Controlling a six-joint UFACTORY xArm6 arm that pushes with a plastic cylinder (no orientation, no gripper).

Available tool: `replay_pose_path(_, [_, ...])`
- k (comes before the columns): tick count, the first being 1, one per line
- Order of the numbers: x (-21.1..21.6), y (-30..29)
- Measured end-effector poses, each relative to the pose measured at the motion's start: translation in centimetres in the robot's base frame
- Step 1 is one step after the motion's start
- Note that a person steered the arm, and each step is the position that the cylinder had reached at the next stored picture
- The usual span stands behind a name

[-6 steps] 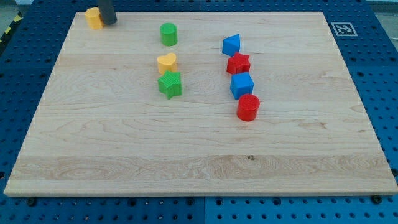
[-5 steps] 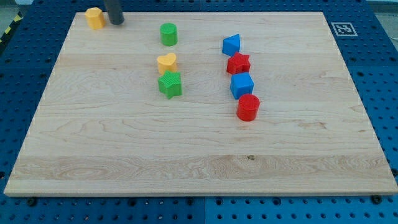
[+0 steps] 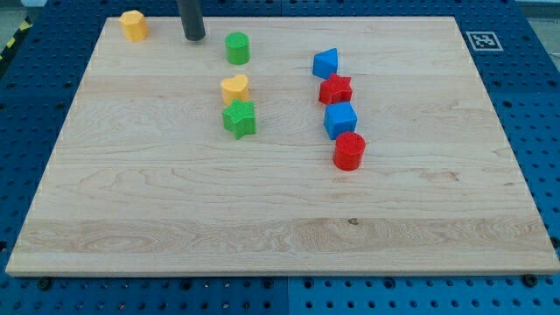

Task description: Place the arm at the left side of the green circle

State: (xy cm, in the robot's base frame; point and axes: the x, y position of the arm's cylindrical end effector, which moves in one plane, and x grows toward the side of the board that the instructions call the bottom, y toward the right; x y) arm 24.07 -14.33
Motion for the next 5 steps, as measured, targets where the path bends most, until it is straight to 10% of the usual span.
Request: replay_pose_path(5, [4.0,0.9])
